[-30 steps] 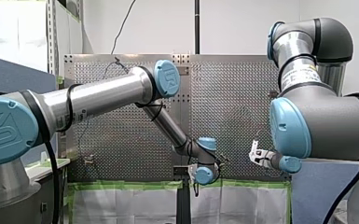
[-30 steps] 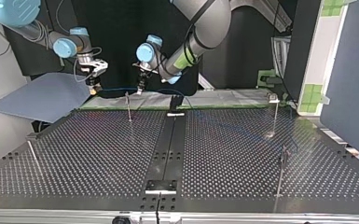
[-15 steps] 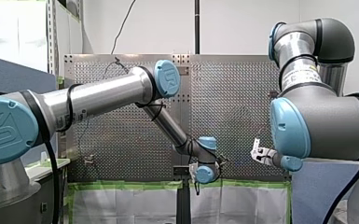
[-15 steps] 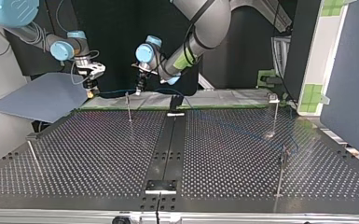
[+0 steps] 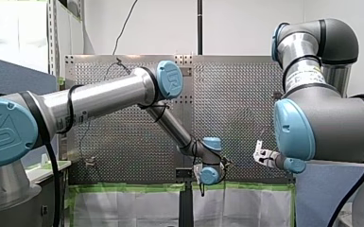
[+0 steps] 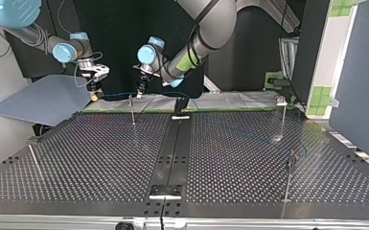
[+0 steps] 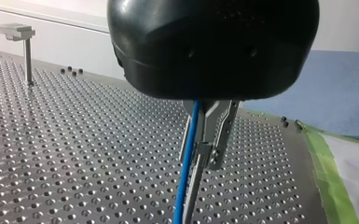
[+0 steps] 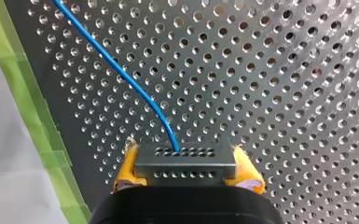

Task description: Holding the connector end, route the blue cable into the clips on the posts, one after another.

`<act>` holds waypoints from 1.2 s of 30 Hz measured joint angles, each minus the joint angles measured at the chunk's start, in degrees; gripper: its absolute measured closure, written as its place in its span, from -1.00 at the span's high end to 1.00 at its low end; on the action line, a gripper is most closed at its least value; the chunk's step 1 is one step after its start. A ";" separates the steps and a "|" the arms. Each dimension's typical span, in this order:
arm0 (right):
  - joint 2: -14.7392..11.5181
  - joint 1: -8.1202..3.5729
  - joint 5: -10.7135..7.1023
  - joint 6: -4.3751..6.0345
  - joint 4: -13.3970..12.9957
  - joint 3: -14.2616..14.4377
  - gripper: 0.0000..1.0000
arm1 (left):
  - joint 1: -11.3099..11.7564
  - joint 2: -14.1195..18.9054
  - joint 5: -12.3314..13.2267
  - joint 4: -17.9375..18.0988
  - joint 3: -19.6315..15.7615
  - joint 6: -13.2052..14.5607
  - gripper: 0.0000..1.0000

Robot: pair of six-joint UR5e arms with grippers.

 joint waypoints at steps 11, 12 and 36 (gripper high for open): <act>0.02 0.47 -0.35 -0.01 -0.25 -0.16 -1.00 | 0.88 -1.87 1.25 -1.07 2.12 -1.72 -1.00; 0.03 0.50 -0.37 -0.02 -0.26 -0.17 -1.00 | 0.90 -2.26 1.32 -1.42 2.51 -2.06 -1.00; 0.41 0.55 -0.53 0.09 0.04 -1.19 -1.00 | 0.68 -4.07 0.89 -5.72 8.46 -1.65 -1.00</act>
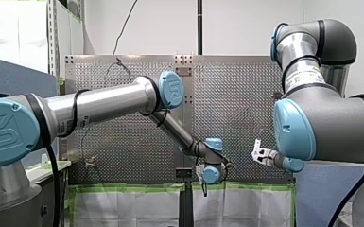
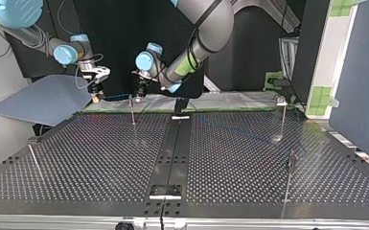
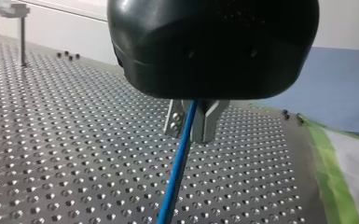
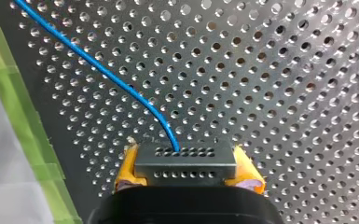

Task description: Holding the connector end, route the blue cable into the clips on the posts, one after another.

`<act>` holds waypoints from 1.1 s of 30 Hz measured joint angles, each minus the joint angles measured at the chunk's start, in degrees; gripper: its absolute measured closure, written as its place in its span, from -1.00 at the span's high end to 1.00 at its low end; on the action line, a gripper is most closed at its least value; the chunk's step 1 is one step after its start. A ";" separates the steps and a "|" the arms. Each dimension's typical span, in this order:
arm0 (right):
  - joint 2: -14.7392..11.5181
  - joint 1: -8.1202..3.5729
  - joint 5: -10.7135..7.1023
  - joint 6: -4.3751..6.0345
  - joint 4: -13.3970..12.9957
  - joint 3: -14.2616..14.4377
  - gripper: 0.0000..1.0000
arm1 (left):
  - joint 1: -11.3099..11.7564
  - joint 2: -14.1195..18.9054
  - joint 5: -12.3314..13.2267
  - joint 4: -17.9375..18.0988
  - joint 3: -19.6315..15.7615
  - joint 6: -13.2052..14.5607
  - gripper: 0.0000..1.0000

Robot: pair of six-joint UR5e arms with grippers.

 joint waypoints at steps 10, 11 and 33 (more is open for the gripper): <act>0.49 0.02 -0.42 -1.05 1.81 0.00 -1.00 | -0.50 0.04 -1.84 -1.75 0.01 4.86 -1.00; 0.49 0.02 -0.43 -1.14 1.94 0.02 -1.00 | -0.50 0.05 -2.04 -1.78 0.01 5.46 -1.00; 0.56 -0.62 -0.22 -2.46 3.49 0.01 -1.00 | -1.45 1.39 -2.41 -3.55 0.01 11.53 -1.00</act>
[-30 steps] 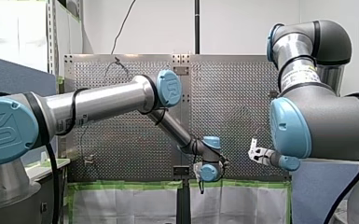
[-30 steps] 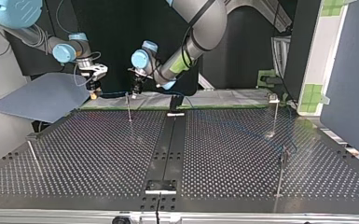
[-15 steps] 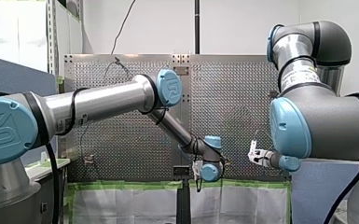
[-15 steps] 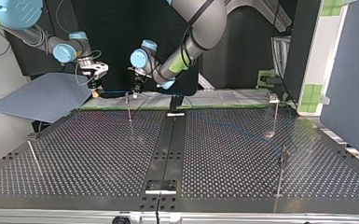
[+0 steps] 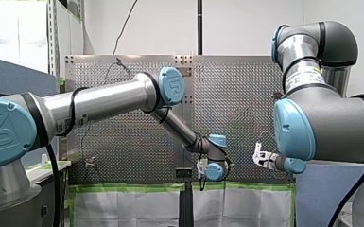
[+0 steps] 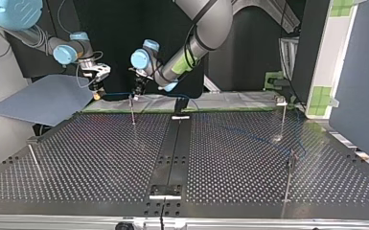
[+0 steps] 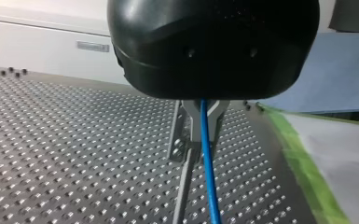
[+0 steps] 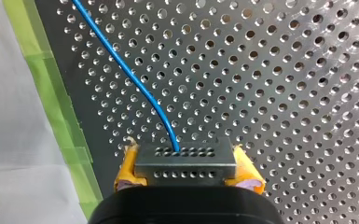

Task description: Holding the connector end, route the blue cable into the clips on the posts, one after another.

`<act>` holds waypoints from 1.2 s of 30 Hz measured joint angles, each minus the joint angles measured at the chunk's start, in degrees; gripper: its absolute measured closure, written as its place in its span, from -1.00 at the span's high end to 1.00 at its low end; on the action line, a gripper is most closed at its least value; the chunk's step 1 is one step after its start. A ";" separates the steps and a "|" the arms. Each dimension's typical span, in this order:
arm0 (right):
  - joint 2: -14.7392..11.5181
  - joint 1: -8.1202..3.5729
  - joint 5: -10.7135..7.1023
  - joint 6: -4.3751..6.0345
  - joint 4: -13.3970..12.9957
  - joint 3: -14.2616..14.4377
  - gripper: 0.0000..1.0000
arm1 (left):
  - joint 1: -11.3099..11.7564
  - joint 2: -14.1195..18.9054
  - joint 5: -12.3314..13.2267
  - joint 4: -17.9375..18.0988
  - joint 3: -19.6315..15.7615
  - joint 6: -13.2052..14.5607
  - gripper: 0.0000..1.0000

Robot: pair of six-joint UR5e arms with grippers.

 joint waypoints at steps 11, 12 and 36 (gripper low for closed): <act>-0.05 -0.63 0.01 -0.89 0.99 0.00 -1.00 | -1.26 0.00 -0.17 -1.06 0.00 0.66 -1.00; -0.05 -0.72 0.00 -0.87 1.00 -0.01 -1.00 | -1.28 0.02 -0.19 -1.07 0.01 0.64 -1.00; -0.13 -0.78 -0.96 -0.82 0.99 -1.19 -1.00 | 1.05 0.01 1.01 0.11 0.01 -0.99 -1.00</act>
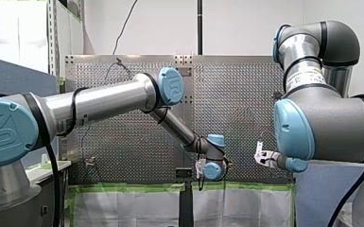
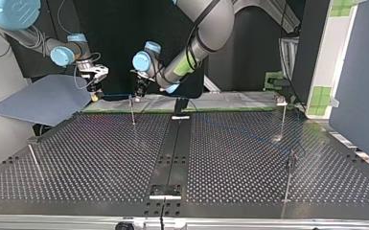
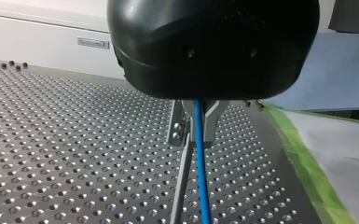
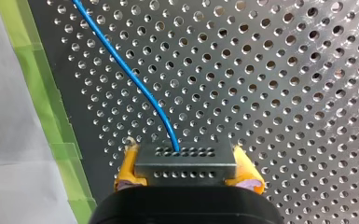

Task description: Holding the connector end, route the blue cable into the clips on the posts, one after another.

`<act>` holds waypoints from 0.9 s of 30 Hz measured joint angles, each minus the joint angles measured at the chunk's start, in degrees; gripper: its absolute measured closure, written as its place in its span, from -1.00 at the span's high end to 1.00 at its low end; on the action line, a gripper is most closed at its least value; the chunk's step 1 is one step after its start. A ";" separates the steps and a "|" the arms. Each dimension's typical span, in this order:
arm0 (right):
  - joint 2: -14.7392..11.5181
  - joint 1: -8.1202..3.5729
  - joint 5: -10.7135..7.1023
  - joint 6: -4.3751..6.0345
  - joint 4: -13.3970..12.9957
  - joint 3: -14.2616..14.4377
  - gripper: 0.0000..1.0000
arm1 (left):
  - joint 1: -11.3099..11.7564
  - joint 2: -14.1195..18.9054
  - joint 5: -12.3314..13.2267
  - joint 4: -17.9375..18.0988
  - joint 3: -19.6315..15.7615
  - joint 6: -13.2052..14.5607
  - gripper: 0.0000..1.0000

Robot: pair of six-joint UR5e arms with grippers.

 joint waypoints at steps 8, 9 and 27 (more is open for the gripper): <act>0.00 0.02 0.00 0.14 -0.10 -0.43 -1.00 | 0.48 0.00 0.87 0.78 -0.01 -0.59 -1.00; -0.01 0.06 0.00 0.15 -0.05 -0.61 -1.00 | 0.55 0.01 1.17 0.79 -0.01 -0.86 -1.00; 0.00 1.07 0.01 0.38 0.51 -2.24 -1.00 | 2.38 -0.78 4.18 0.54 0.00 -7.77 -1.00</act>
